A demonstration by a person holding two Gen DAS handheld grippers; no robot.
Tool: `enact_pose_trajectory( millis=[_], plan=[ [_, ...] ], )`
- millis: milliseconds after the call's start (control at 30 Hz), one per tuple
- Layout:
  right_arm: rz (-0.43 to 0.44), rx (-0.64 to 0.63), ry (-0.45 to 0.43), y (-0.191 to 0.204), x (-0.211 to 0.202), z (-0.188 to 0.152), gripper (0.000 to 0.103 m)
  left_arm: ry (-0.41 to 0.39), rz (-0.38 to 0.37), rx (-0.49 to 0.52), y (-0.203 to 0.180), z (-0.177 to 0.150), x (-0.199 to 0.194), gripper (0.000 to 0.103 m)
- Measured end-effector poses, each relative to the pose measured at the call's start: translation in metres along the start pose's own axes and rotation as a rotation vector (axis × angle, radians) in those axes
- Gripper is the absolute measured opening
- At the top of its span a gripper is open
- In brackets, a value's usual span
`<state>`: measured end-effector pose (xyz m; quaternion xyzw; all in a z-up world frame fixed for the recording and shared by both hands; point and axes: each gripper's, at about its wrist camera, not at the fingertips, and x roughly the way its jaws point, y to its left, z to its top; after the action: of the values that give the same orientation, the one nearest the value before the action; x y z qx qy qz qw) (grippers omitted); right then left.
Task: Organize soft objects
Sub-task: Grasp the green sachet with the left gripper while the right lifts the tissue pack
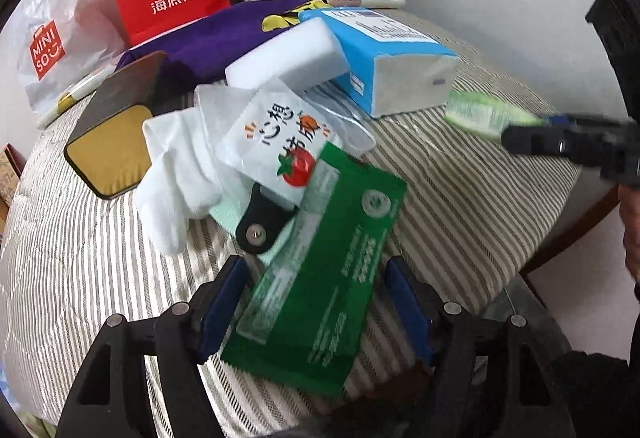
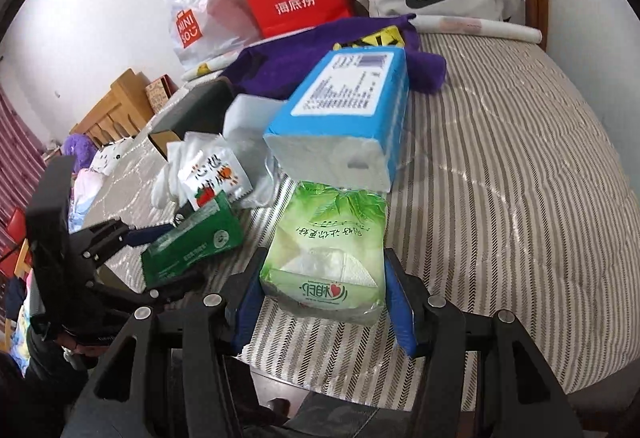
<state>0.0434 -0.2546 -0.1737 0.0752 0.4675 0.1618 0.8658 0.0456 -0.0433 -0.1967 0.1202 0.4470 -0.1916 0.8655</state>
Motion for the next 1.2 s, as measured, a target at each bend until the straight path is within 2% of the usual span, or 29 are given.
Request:
enact_pose_trajectory(
  millis=[33, 67, 133, 233, 333, 467, 700, 833, 1000, 1067, 1133, 1200],
  plan=[
    [0.0, 0.001, 0.001, -0.001, 0.002, -0.001, 0.055, -0.008, 0.0, -0.004, 0.001, 0.0, 0.0, 0.058],
    [-0.001, 0.001, 0.0, -0.001, 0.003, -0.002, 0.055, -0.012, 0.0, -0.003, 0.001, 0.002, 0.002, 0.054],
    [0.0, 0.003, -0.006, -0.001, 0.006, -0.005, 0.055, -0.018, 0.011, 0.005, 0.001, 0.001, -0.002, 0.04],
    [0.008, 0.004, -0.022, -0.001, 0.009, -0.007, 0.055, -0.029, 0.023, -0.008, 0.008, -0.006, -0.012, 0.038],
    [0.004, -0.002, -0.041, 0.001, 0.011, -0.008, 0.055, -0.045, 0.009, -0.038, 0.016, -0.01, -0.024, 0.038],
    [-0.021, -0.028, -0.044, 0.005, 0.016, -0.009, 0.055, -0.069, 0.039, -0.09, 0.032, -0.012, -0.036, 0.038],
    [-0.06, -0.065, -0.038, 0.01, 0.026, -0.014, 0.055, -0.059, 0.124, -0.297, 0.092, -0.025, -0.038, 0.038],
    [-0.065, -0.061, -0.034, 0.011, 0.027, -0.013, 0.059, -0.029, 0.111, -0.415, 0.119, -0.031, -0.029, 0.038],
    [-0.061, -0.015, -0.035, 0.012, 0.032, -0.006, 0.072, -0.025, 0.118, -0.426, 0.123, -0.032, -0.019, 0.04],
    [-0.083, -0.015, -0.042, 0.015, 0.034, -0.004, 0.072, -0.021, 0.117, -0.413, 0.121, -0.029, -0.016, 0.046],
    [-0.117, -0.032, -0.044, 0.018, 0.037, -0.003, 0.069, -0.025, 0.131, -0.406, 0.12, -0.026, -0.014, 0.046],
    [-0.164, -0.069, -0.033, 0.022, 0.039, -0.002, 0.058, -0.025, 0.149, -0.387, 0.118, -0.024, -0.013, 0.046]
  ],
)
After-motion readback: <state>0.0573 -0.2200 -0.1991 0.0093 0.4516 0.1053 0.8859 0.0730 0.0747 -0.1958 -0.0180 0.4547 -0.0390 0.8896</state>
